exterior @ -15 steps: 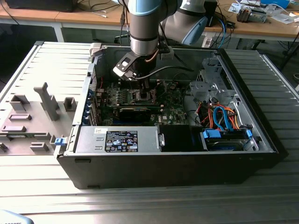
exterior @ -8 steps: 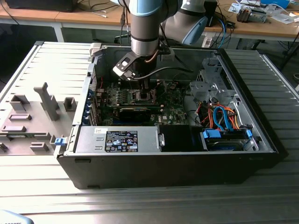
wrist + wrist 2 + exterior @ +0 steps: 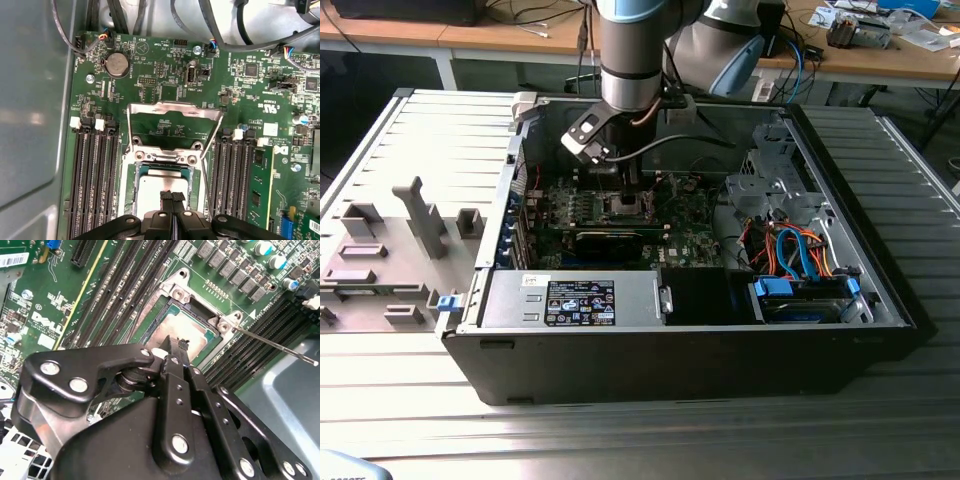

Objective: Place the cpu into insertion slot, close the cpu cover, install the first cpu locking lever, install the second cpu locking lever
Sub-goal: 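Place the cpu into insertion slot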

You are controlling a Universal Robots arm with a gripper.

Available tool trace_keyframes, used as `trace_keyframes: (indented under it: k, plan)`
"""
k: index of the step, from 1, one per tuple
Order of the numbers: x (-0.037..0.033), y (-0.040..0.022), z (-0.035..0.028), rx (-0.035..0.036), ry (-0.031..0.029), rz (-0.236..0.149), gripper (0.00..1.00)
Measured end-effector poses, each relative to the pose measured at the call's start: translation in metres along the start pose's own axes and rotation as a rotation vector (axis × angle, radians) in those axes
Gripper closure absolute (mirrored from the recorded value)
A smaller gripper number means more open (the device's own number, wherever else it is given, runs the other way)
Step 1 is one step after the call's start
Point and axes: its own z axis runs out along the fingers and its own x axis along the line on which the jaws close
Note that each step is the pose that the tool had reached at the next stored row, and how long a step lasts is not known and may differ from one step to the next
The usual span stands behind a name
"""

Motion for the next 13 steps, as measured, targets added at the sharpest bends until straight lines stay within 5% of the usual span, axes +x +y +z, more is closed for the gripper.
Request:
trace_keyframes:
  k: [13]
  plan:
    - [-0.0002, 0.0002, -0.0063, 0.0001, -0.0001, 0.001, 0.89]
